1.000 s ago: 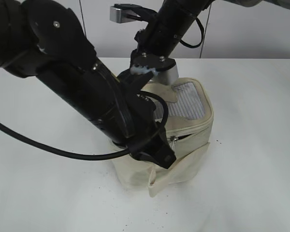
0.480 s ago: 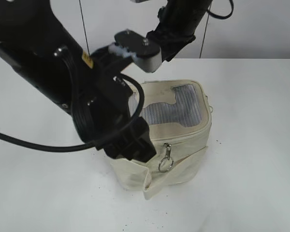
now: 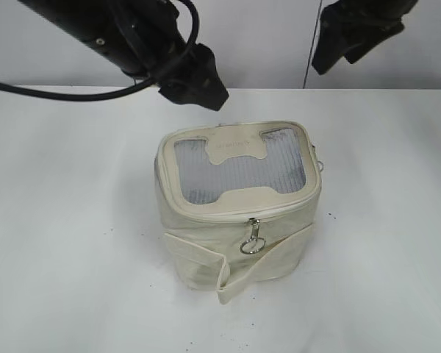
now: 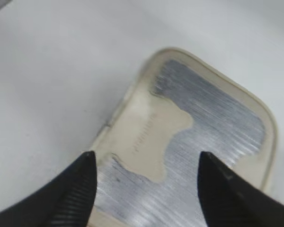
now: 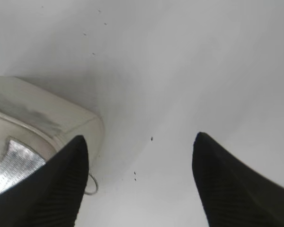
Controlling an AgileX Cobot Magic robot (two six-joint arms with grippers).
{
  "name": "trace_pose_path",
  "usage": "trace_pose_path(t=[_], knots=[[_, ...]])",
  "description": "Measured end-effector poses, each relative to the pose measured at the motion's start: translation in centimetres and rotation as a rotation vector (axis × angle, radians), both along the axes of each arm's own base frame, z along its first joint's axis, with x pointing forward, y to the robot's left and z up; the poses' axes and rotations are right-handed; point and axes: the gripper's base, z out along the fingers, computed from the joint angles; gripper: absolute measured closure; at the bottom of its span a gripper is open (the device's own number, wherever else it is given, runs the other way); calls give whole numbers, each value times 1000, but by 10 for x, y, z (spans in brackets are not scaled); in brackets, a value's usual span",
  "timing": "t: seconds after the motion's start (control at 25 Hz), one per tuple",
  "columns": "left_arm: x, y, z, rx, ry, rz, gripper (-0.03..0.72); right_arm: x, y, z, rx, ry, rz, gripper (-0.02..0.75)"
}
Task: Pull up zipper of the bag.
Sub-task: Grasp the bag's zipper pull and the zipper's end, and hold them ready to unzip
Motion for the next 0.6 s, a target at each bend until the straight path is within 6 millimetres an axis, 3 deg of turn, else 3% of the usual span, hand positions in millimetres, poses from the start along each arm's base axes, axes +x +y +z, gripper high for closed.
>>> trace_pose_path(t=[0.28, 0.6], knots=[[63, -14, -7, 34, 9, 13, 180, -29, -52, -11, -9, 102, -71, 228], [106, -60, -45, 62, 150, -178, 180, -76, -52, -56, 74, 255, 95, 267]])
